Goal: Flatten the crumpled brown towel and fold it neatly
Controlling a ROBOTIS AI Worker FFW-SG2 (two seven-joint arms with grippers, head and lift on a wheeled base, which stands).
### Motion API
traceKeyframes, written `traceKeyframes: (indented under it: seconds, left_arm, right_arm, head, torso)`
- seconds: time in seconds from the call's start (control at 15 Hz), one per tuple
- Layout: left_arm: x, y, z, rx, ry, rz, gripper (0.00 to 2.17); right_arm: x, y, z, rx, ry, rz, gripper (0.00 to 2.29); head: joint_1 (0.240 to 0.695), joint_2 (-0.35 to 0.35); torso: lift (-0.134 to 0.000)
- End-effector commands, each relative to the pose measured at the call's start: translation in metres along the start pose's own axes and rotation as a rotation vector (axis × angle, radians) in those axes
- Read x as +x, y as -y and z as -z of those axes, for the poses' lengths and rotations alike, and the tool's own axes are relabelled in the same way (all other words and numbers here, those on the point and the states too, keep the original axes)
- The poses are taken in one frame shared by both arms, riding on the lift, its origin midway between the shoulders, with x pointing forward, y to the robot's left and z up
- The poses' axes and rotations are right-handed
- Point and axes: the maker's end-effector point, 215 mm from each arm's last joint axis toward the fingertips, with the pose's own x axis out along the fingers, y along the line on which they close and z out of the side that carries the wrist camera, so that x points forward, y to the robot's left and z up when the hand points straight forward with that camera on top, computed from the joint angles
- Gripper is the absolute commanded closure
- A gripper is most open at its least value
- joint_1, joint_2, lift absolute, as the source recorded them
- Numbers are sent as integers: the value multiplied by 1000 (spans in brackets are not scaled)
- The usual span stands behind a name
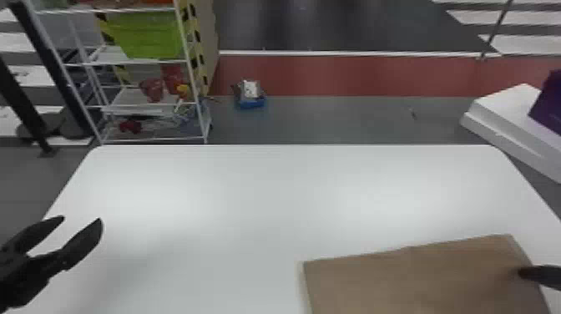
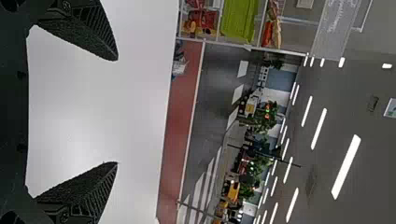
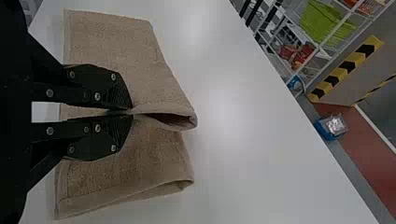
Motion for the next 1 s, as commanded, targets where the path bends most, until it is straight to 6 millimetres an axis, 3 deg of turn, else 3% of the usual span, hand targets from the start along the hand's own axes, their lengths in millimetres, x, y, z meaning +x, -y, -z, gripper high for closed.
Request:
traceKeyframes:
  seconds: [0.0,0.13,0.27,0.4,0.6,0.8,0.93]
  left_arm:
    - [2,3,4,-7,-4,6,87]
    - [2,3,5,1,-12,6,87]
    - [0,3,8,-1,-16,10,87]
    - [-2,10,9,5,-23,41,87]
    - [-5,30,20,31,-49,124,100]
    - [-17,47,17,86,-41,188,103]
    - [-22,46,17,93,-46,183,103]
  right_arm:
    - [10,9,25,47,-60,7,1021]
    - [18,0,29,52,-67,-25,1021]
    - [22,-32,8,33,-27,-121,1021]
    - [30,-82,-25,-22,40,-241,1021]
    - [45,-175,-65,-181,109,-376,1021]
    - [69,-238,-72,-258,105,-473,1021]
    - [77,-264,-64,-288,96,-517,1021]
  head:
    - [695,-11]
    - [695,-15]
    - [695,0]
    - [695,23]
    - [695,63]
    - [695,127]
    - [695,187]
  torso:
    - [-124]
    - [-124]
    - [-124]
    - [-124]
    - [-124]
    - [-124]
    - [-124]
